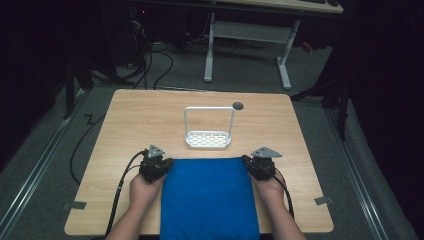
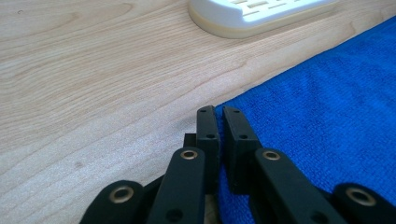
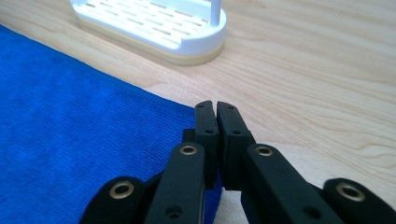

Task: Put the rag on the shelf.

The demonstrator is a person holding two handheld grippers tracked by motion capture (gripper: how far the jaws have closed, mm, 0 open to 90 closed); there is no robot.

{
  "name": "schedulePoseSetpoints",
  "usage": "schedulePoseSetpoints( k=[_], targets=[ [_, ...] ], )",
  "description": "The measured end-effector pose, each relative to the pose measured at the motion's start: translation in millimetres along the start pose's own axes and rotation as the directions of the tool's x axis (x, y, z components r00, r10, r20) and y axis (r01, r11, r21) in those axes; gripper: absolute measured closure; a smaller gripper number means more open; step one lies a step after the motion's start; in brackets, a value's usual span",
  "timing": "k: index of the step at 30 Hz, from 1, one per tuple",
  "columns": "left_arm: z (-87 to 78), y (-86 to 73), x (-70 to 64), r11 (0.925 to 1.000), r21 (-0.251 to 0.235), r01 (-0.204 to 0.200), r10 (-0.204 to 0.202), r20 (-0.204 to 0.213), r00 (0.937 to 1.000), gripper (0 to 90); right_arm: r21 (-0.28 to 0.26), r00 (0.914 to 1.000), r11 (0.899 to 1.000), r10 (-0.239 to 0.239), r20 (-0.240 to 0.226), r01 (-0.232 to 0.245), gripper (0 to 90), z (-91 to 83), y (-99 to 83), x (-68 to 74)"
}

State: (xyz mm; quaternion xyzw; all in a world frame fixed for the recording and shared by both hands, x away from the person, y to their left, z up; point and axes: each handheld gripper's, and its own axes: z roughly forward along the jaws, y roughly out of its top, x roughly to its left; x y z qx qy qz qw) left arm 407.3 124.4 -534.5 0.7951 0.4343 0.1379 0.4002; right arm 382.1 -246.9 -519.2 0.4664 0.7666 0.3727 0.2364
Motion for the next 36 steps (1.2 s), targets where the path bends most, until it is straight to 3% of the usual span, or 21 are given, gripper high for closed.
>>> schedulePoseSetpoints(
  k=[3,6,10,17,20,28,36],
  targets=[
    [-3.3,-0.9,-0.9,0.9995,-0.028,-0.011,0.011,0.008,0.9999,86.5,-0.025,1.0,1.0,-0.004,0.001,0.004,88.7,-8.2,-0.4,0.4],
    [-11.1,-2.8,3.4,0.9962,-0.081,0.034,-0.032,0.031,0.999,86.6,-0.045,0.9999,0.999,0.013,-0.01,-0.013,88.7,-11.9,-1.8,-1.7],
    [-14.7,-3.7,2.3,0.9954,-0.094,0.02,-0.018,0.026,0.9995,86.6,-0.059,0.9995,0.998,0.027,-0.018,-0.028,88.7,-13.5,-0.9,-2.7],
    [-24.2,-2.2,1.2,0.9882,-0.15,0.031,-0.025,0.039,0.9989,86.5,-0.102,0.9988,0.994,0.039,-0.029,-0.041,88.7,-21.0,2.3,-3.6],
    [-32.3,0.4,-1.8,0.9792,-0.202,0.021,-0.014,0.036,0.9992,86.6,-0.137,0.9985,0.989,0.042,-0.035,-0.046,88.7,-27.9,5.4,-2.7],
    [-48.4,7.6,-7.8,0.9635,-0.267,0.012,-0.006,0.022,0.9997,86.8,-0.195,0.9989,0.98,0.033,-0.034,-0.039,88.8,-39.7,12.3,1.7],
    [-74.2,23.6,-17.4,0.9366,-0.35,-0.018,0.022,0.007,0.9997,87.2,-0.319,0.9998,0.948,0.004,-0.021,-0.01,88.8,-70.1,30.2,9.9]
  ],
)
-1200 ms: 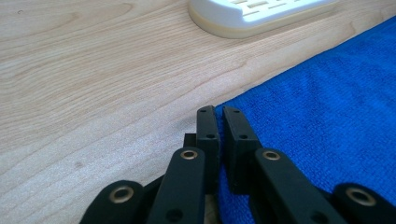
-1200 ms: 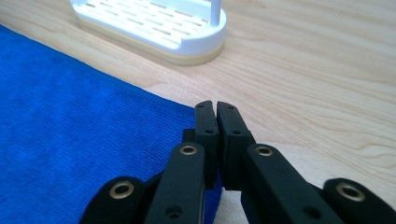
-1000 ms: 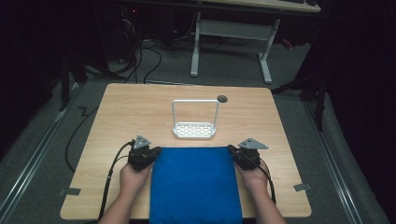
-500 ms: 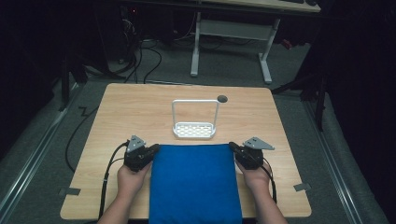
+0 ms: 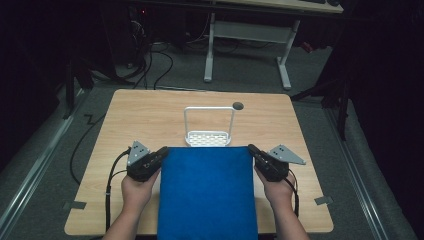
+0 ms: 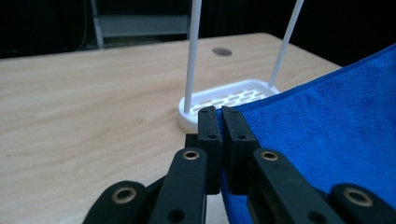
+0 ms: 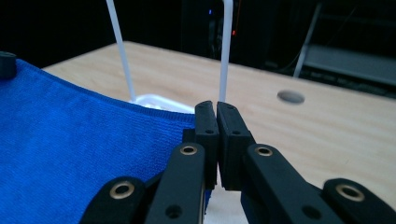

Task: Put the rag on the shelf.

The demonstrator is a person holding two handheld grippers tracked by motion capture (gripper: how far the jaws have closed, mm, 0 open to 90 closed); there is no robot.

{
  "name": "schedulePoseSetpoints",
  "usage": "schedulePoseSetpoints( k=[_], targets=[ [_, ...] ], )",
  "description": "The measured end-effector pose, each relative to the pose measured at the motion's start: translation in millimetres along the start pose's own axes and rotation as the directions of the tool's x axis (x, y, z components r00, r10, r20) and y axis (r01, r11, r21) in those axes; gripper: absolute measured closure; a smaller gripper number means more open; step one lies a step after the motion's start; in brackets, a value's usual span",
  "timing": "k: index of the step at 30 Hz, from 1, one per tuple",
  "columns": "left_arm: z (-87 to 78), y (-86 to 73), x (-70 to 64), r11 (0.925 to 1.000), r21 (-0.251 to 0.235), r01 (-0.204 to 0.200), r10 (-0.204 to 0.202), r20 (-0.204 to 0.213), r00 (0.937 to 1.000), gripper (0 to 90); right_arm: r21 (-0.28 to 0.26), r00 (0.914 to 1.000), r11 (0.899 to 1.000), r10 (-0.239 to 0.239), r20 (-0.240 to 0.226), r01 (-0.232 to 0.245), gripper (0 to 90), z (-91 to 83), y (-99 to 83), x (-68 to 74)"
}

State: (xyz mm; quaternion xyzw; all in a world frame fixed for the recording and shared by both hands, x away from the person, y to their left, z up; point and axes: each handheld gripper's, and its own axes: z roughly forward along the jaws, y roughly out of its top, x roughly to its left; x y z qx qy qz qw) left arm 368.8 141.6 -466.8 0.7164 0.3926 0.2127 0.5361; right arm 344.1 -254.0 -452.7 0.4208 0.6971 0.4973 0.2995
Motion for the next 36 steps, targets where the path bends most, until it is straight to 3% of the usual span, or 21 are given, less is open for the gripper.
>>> schedulePoseSetpoints(
  k=[5,9,13,20,28,36],
  targets=[
    [-8.6,16.9,-6.4,0.9984,-0.048,-0.03,0.03,-0.002,0.9995,87.3,-0.061,0.9999,0.998,-0.016,0.004,0.016,88.8,-11.7,14.3,5.3],
    [-15.5,37.0,-9.2,0.9942,-0.098,-0.044,0.044,-0.001,0.999,87.3,-0.102,0.9975,0.992,-0.066,0.025,0.068,88.8,-17.8,27.8,12.6],
    [-21.6,55.1,-11.8,0.9883,-0.137,-0.068,0.068,-0.003,0.9977,87.3,-0.139,0.997,0.987,-0.072,0.029,0.076,88.8,-23.5,42.6,14.5],
    [-32.0,85.0,-12.8,0.9733,-0.206,-0.101,0.1,-0.012,0.9949,87.3,-0.228,0.9924,0.966,-0.109,0.057,0.119,88.8,-38.1,84.1,16.1],
    [-43.2,118.1,-9.7,0.9541,-0.277,-0.115,0.112,-0.026,0.9934,87.4,-0.277,0.9892,0.951,-0.125,0.076,0.142,88.7,-45.3,114.1,16.1],
    [-44.0,128.3,-6.0,0.9516,-0.284,-0.117,0.113,-0.029,0.9931,87.3,-0.292,0.9883,0.945,-0.126,0.086,0.146,88.7,-47.0,127.7,13.1]
  ],
)
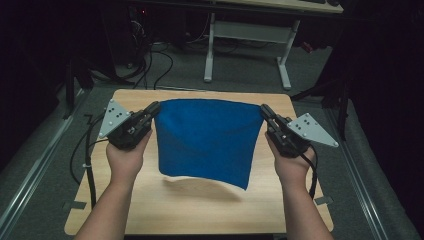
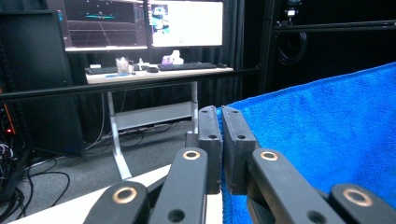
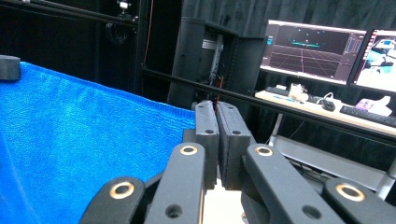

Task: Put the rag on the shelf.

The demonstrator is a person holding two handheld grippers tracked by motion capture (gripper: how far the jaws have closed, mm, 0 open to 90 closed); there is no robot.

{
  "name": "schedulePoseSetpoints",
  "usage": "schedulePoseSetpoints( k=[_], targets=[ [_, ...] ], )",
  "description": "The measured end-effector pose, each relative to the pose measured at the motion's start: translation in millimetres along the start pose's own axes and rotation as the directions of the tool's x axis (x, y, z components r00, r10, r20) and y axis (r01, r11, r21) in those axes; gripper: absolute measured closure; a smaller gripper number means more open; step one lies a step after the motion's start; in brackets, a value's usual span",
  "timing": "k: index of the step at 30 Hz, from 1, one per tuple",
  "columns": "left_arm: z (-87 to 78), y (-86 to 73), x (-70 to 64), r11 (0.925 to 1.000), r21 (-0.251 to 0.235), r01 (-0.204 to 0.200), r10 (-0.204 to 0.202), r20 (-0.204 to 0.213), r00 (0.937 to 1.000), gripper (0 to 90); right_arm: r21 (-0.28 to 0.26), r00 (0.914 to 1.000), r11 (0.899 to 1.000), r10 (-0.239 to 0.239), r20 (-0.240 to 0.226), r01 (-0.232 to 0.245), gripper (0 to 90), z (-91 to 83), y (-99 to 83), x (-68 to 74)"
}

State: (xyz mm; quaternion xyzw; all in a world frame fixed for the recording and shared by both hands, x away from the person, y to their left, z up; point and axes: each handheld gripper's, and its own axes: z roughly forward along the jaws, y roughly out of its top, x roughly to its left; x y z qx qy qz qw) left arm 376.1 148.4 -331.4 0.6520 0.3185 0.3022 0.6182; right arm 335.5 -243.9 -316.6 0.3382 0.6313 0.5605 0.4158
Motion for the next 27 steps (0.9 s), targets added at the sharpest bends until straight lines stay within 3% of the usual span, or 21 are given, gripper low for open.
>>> schedulePoseSetpoints(
  k=[8,15,27],
  targets=[
    [9.1,1.6,3.0,0.9997,0.019,-0.013,0.013,0.008,0.9999,87.3,0.004,0.9999,1.0,0.006,0.012,-0.006,88.8,4.3,2.1,-7.1],
    [25.8,6.3,13.2,0.999,0.029,-0.035,0.034,0.004,0.9994,87.3,0.002,0.9994,1.0,0.02,0.026,-0.02,88.8,11.0,7.2,-16.8],
    [56.7,14.6,30.9,0.9958,0.076,-0.051,0.053,-0.031,0.9981,87.3,0.034,0.9981,0.999,0.032,0.052,-0.034,88.8,46.2,10.4,-35.2]
  ],
)
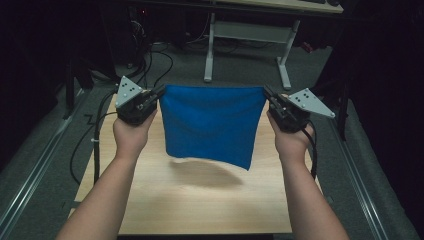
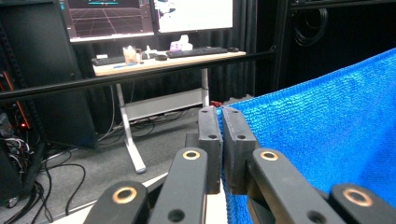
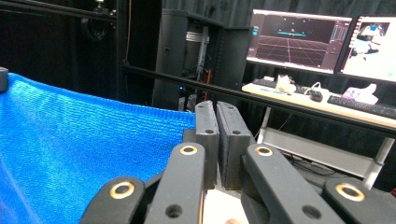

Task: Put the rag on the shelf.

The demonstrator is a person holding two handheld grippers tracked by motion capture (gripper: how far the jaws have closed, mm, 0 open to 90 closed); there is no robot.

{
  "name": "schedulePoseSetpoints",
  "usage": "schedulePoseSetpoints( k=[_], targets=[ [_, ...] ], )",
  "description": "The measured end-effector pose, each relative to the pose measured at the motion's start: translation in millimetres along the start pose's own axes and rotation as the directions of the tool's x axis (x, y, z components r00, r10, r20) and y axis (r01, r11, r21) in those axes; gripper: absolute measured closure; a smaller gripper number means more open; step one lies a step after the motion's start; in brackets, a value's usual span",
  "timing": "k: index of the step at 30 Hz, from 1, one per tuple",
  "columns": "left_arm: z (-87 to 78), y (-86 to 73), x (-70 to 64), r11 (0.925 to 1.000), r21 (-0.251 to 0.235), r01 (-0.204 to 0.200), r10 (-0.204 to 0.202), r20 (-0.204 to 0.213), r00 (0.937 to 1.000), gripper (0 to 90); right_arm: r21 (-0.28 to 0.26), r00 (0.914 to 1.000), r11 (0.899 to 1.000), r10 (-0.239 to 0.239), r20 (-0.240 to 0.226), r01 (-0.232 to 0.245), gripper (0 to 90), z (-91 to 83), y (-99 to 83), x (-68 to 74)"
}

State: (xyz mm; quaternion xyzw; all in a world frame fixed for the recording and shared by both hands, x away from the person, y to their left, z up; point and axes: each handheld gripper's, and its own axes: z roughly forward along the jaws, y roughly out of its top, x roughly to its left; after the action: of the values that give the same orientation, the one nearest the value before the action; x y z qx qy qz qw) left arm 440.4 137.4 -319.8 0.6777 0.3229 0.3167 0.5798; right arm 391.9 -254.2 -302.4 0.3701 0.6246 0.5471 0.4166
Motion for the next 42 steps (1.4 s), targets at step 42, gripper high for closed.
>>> schedulePoseSetpoints(
  k=[42],
  targets=[
    [94.2,-89.7,43.4,0.9255,0.373,0.068,-0.073,-0.001,0.9973,86.8,0.363,0.9997,0.932,0.006,0.022,-0.013,88.7,124.8,-89.8,-24.9]
  ],
)
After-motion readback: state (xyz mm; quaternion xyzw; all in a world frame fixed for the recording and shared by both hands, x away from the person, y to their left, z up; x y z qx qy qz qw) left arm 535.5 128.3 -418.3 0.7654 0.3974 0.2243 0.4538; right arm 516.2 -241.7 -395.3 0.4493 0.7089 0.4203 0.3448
